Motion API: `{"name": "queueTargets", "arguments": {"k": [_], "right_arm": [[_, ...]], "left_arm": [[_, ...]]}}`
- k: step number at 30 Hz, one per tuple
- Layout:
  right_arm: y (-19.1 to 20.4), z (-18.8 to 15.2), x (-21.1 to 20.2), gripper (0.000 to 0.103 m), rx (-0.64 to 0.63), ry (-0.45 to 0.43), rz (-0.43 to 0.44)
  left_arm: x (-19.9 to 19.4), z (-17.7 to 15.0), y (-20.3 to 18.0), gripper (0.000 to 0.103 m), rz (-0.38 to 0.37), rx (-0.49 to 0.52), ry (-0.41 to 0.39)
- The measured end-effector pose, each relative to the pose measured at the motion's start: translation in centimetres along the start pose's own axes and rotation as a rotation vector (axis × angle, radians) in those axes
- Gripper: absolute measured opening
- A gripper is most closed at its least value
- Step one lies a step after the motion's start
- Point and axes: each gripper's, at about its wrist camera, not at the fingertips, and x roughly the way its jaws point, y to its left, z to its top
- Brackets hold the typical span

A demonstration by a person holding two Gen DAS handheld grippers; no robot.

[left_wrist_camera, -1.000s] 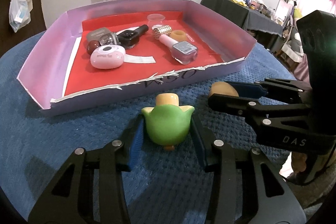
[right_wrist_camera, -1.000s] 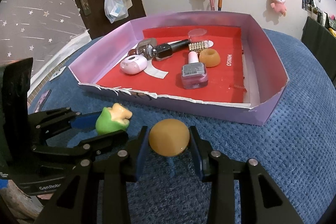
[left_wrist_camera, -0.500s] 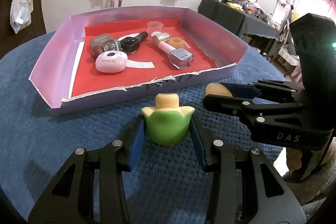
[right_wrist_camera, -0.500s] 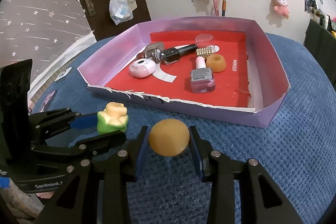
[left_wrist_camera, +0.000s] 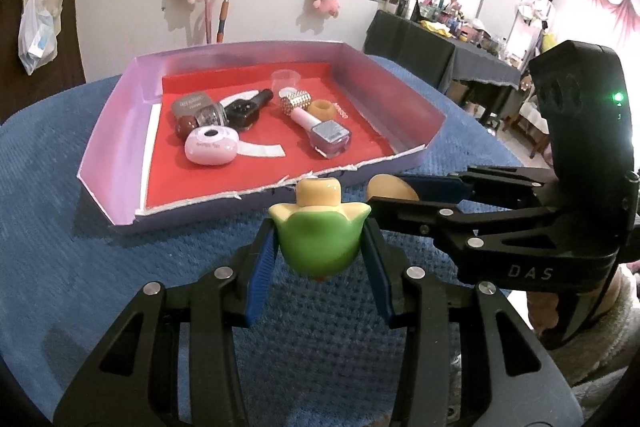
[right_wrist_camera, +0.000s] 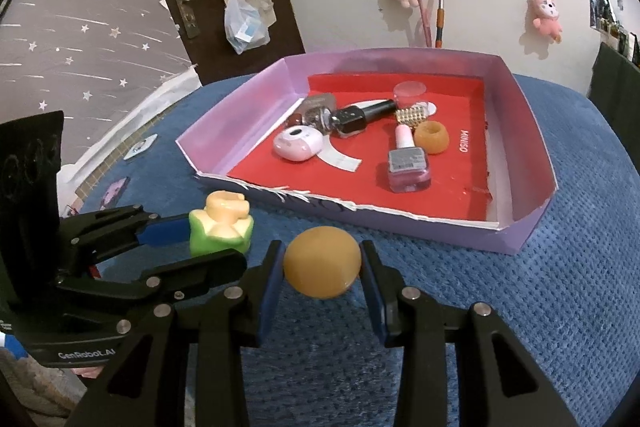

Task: Organize rigid objects
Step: 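Carry the frog toy and orange sponge into the pink box with both tools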

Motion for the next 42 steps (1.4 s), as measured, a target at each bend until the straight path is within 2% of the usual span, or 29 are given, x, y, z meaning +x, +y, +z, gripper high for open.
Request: {"name": "queueTargets", "arguments": {"k": [11,24,42], "right_arm": [[0.4,1.4,-0.8,0.04,-0.006,-0.024,0.028],[-0.2,3.8,-0.5,0.04,0.001,-0.047,0.03],[-2.5,5.9,3.1,0.04,0.043,0.015,0.033]], "left_arm": [[-0.9,1.9,1.5,0.04,0.02,-0.009,-0.042],[0.3,3.8,3.4,0.04,0.035,-0.022,-0.047],[3.0,4.7,5.3,0.04,0.016,-0.038,0.013]]}}
